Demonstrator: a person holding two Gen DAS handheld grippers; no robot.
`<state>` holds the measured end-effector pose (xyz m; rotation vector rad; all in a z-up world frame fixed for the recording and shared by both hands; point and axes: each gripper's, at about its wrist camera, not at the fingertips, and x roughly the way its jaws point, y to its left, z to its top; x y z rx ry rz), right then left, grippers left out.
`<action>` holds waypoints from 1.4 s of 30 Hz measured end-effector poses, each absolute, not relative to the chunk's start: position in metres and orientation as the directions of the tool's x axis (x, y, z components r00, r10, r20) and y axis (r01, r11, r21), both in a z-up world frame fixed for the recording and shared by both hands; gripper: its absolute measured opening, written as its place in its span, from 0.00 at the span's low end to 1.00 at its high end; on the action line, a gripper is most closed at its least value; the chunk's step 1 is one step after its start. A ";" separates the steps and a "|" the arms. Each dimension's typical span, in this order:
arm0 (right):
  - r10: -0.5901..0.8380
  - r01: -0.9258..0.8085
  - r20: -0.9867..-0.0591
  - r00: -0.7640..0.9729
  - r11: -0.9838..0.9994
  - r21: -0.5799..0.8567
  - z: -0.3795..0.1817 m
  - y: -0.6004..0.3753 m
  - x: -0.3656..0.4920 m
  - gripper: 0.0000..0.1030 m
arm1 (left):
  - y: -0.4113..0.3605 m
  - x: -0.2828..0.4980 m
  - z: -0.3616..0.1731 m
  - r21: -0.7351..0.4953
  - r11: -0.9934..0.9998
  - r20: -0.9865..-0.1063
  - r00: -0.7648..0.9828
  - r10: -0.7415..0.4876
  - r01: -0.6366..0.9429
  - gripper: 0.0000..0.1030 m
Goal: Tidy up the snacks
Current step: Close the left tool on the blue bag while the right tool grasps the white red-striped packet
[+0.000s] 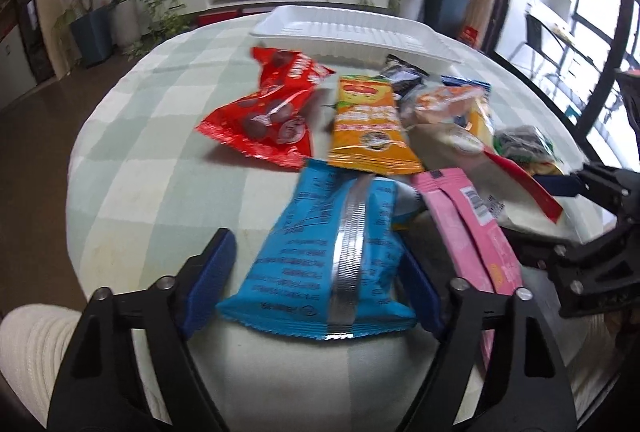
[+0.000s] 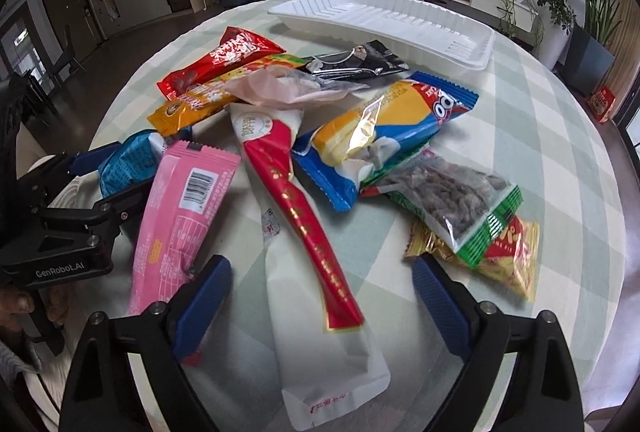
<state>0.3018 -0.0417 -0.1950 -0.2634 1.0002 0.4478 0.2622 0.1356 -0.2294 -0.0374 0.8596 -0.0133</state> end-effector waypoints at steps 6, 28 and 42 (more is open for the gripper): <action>0.264 -0.519 -0.846 0.464 0.854 -0.018 -0.192 -0.038 0.301 0.54 | 0.127 0.271 -0.229 0.001 0.999 -0.771 0.636 -0.027 0.044 0.60; 0.542 -0.470 -0.787 0.296 0.800 0.374 -0.186 -0.078 0.298 0.31 | 0.154 0.264 -0.220 -0.221 0.972 -0.786 0.574 -0.228 0.083 0.47; 0.693 -0.373 -0.688 0.215 0.709 0.598 -0.183 -0.098 0.297 0.14 | 0.165 0.240 -0.203 -0.286 0.955 -0.768 0.576 -0.280 0.083 0.46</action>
